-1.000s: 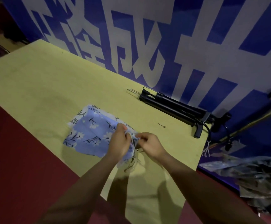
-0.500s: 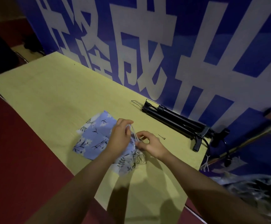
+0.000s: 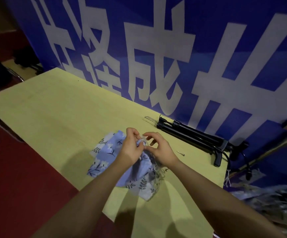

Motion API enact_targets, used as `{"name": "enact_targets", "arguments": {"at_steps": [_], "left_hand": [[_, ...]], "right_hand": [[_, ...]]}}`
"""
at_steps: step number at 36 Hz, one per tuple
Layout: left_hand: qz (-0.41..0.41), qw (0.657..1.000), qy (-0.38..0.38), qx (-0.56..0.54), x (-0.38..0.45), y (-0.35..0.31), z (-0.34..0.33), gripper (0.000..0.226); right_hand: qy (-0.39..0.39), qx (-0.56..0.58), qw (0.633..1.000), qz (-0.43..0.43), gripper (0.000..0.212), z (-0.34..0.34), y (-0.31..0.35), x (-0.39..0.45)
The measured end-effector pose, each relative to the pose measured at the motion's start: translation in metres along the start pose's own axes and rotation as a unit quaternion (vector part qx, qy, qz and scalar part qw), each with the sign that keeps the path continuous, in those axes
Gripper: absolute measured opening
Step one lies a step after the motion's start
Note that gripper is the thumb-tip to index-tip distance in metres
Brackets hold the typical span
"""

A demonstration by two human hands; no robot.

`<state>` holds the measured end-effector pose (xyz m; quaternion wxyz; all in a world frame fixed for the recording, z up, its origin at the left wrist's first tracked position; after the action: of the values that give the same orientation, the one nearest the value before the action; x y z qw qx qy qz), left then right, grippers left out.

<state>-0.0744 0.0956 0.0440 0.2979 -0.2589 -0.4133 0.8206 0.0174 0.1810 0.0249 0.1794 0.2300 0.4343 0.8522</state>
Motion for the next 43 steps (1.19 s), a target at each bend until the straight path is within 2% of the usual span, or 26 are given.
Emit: {"name": "enact_targets", "arguments": {"at_steps": [1, 5, 10, 15, 19, 21, 25, 28, 31, 34, 37, 39, 43], "left_hand": [[0.0, 1.0, 0.01, -0.001, 0.001, 0.001, 0.002, 0.03], [-0.003, 0.999, 0.029, 0.013, 0.0, 0.005, 0.008, 0.032], [0.031, 0.981, 0.013, 0.189, -0.009, 0.017, 0.004, 0.034], [0.038, 0.959, 0.015, 0.282, -0.012, 0.024, -0.001, 0.049], [-0.072, 0.927, 0.065, 0.363, -0.016, 0.012, -0.009, 0.038], [-0.115, 0.903, 0.093, 0.403, -0.018, 0.008, -0.013, 0.042], [-0.129, 0.867, 0.12, 0.466, -0.014, 0.01, -0.018, 0.046], [-0.099, 0.878, 0.119, 0.453, -0.008, 0.017, -0.022, 0.054], [-0.055, 0.903, 0.118, 0.41, -0.002, 0.021, -0.03, 0.059], [-0.027, 0.918, 0.127, 0.375, 0.002, 0.026, -0.037, 0.062], [-0.015, 0.924, 0.122, 0.362, 0.003, 0.029, -0.041, 0.063], [-0.007, 0.929, 0.121, 0.349, 0.004, 0.031, -0.044, 0.063], [0.005, 0.937, 0.119, 0.329, 0.004, 0.032, -0.047, 0.063]], "right_hand": [[0.004, 0.006, 1.0, 0.0, 0.034, -0.002, 0.001, 0.002], [-0.004, -0.038, 0.999, -0.026, 0.004, -0.001, 0.001, 0.011], [-0.055, -0.024, 0.996, -0.068, 0.011, 0.005, -0.001, 0.016], [-0.114, -0.037, 0.987, -0.105, 0.012, 0.019, -0.009, 0.017], [-0.162, -0.027, 0.976, -0.143, 0.011, 0.035, -0.019, 0.012], [-0.162, -0.003, 0.976, -0.145, 0.011, 0.038, -0.022, 0.007], [-0.112, 0.096, 0.98, -0.132, 0.012, 0.036, -0.022, -0.005], [-0.12, 0.114, 0.97, -0.175, 0.019, 0.037, -0.04, -0.021], [-0.098, 0.003, 0.969, -0.229, 0.025, 0.035, -0.071, -0.039], [0.028, -0.15, 0.953, -0.261, 0.032, 0.025, -0.097, -0.056], [0.136, -0.234, 0.928, -0.256, 0.041, 0.012, -0.11, -0.068], [0.155, -0.254, 0.922, -0.246, 0.041, 0.007, -0.114, -0.072], [0.138, -0.265, 0.926, -0.231, 0.031, 0.006, -0.121, -0.074]]}}
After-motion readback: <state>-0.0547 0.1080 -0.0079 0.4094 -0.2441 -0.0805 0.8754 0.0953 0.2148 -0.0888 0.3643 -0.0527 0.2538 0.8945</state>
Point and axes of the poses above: each hand's wrist, its own x-axis towards the middle knuckle, its own z-axis out of the back of the hand, y = z × x, the point moved 5 cm from there along x, towards the middle knuckle, and after that the axes turned 11 degrees about z, right-handed, at the moved point
